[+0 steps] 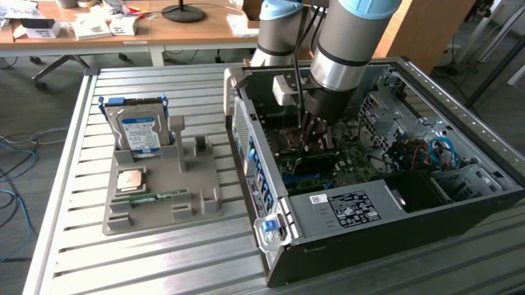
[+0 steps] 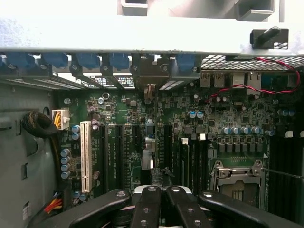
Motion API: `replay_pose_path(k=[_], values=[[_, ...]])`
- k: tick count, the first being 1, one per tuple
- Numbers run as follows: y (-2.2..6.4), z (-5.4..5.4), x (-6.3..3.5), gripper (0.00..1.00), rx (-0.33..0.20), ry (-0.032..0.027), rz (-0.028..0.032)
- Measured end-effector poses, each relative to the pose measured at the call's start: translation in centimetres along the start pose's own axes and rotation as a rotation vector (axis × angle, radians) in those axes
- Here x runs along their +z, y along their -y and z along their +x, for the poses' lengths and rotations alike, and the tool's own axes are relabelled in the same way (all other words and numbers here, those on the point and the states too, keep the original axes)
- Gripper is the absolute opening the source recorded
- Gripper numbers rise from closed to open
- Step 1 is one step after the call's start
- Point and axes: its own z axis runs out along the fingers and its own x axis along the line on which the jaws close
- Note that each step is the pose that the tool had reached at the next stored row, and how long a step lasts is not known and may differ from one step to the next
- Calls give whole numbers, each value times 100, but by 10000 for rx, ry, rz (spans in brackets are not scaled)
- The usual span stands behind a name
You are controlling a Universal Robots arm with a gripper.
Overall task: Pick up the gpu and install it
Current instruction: 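Press down on the gpu until it lock into place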
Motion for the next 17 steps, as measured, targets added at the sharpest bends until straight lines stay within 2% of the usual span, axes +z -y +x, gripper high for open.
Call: replay_pose_path(k=[17], values=[[-1, 1, 39, 11, 0, -1, 0]])
